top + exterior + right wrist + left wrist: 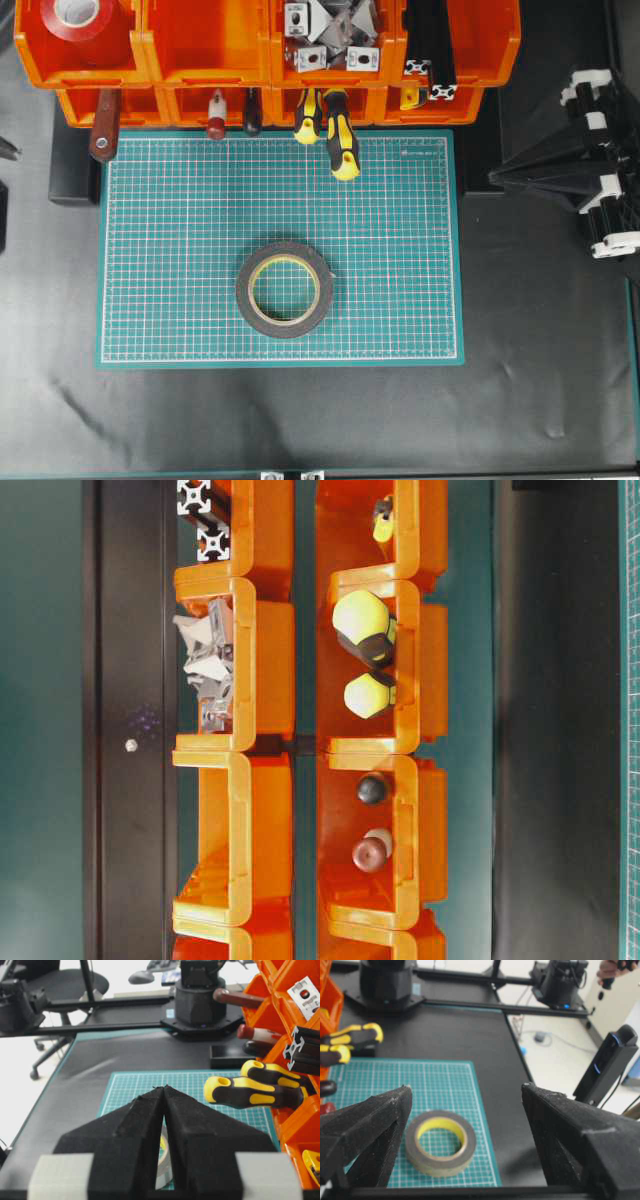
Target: Pick foam from container rack with left arm.
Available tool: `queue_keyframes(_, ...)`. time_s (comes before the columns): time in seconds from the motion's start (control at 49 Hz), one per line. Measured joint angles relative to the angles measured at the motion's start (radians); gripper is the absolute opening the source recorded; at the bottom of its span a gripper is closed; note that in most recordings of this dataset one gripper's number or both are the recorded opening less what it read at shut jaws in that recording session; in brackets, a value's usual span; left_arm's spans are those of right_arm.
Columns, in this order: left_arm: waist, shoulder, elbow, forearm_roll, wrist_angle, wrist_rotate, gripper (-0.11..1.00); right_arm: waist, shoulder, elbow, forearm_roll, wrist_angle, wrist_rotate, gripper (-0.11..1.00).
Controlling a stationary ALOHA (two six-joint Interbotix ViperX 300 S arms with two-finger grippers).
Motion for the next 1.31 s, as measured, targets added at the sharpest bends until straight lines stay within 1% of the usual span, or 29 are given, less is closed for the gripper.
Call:
queue_keyframes(0.429, 0.005, 0.000, 0.008, 0.000, 0.000, -0.003, 0.85, 0.000, -0.002, 0.003, 0.000, 0.000, 0.000, 0.01)
queue_keyframes(0.694, 0.025, 0.008, 0.017, 0.000, 0.000, -0.032, 0.85, 0.000, -0.002, 0.017, 0.002, 0.002, 0.000, 0.01)
queue_keyframes(1.062, 0.025, 0.029, 0.032, 0.000, 0.000, -0.034, 0.85, 0.000, -0.028, 0.018, 0.000, -0.008, -0.012, 0.01)
queue_keyframes(1.307, 0.026, 0.032, 0.037, -0.002, -0.009, -0.026, 0.85, 0.000, -0.060, 0.023, -0.002, 0.067, -0.017, 0.01)
